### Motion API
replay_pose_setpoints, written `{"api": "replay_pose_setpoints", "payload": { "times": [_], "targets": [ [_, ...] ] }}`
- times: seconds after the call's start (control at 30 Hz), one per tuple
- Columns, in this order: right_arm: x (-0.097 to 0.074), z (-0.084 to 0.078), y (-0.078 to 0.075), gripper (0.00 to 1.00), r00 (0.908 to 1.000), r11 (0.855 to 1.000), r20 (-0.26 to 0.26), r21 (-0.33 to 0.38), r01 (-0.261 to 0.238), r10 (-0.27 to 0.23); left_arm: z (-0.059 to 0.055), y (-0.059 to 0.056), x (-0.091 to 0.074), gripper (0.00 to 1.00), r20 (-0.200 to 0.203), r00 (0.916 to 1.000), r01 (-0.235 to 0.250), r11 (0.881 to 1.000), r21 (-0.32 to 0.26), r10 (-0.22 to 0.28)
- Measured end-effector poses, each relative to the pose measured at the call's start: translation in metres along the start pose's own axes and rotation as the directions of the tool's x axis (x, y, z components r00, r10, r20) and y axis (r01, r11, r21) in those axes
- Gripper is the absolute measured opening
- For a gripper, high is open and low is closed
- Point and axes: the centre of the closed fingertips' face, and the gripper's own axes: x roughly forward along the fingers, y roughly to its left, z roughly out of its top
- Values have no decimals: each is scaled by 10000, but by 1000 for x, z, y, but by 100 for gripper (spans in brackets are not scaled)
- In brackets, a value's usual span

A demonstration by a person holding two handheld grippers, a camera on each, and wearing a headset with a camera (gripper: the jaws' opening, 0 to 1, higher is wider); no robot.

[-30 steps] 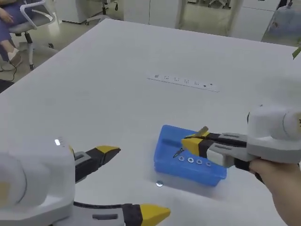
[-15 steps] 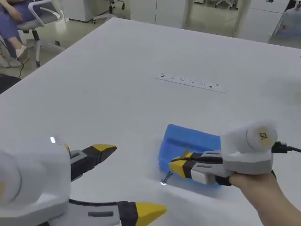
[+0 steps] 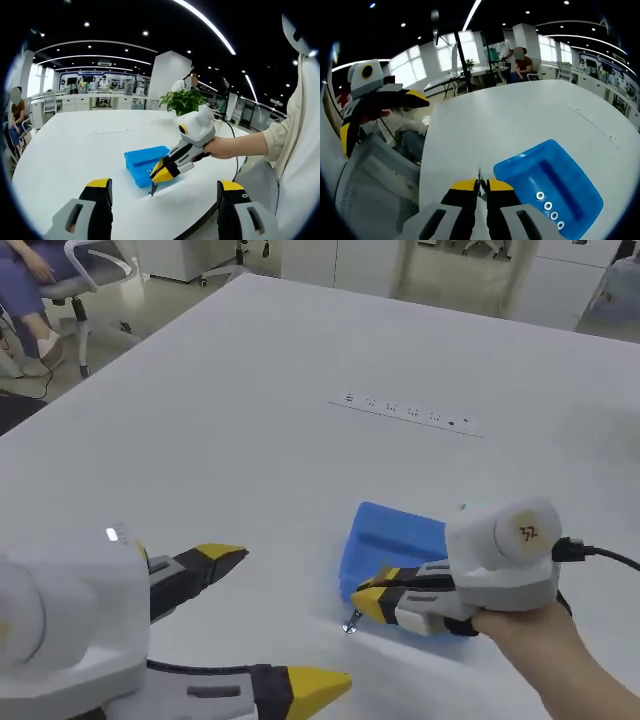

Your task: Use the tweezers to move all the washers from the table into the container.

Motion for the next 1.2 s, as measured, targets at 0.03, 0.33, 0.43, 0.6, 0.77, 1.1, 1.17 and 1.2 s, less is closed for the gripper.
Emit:
{"api": "replay_pose_setpoints", "payload": {
  "times": [0.03,0.33,0.43,0.6,0.77,1.1,1.17,1.2],
  "targets": [
    [0,-1,0,3,10000,10000,-88,-11,-35,35,0,0,0,88,-6,10000,-8,10000,-2,8],
    [4,0,5,3,9998,9996,-15,-210,-194,194,-1,0,0,87,-41,10000,-11,10000,1,11],
    [6,0,4,3,9999,9998,91,-131,-121,122,0,-1,1,87,-38,10000,-21,10000,17,21],
    [8,5,-4,3,9952,9913,972,1318,-43,-86,0,-3,3,87,-53,10000,37,10000,55,-37],
    [0,2,-17,2,9880,9692,1431,2453,206,-572,0,-5,3,87,-12,10000,63,10000,51,-63],
    [-12,3,-2,2,9806,9519,1946,3042,-362,-249,-1,-3,1,87,-42,10000,15,10000,31,-15],
    [-15,8,1,2,9774,9482,2111,3129,-551,-128,1,-4,2,87,-16,10000,61,10000,33,-61],
    [-18,12,4,2,9744,9447,2249,3199,-717,-23,1,-5,3,87,-13,10000,99,9999,53,-98]
  ]
}}
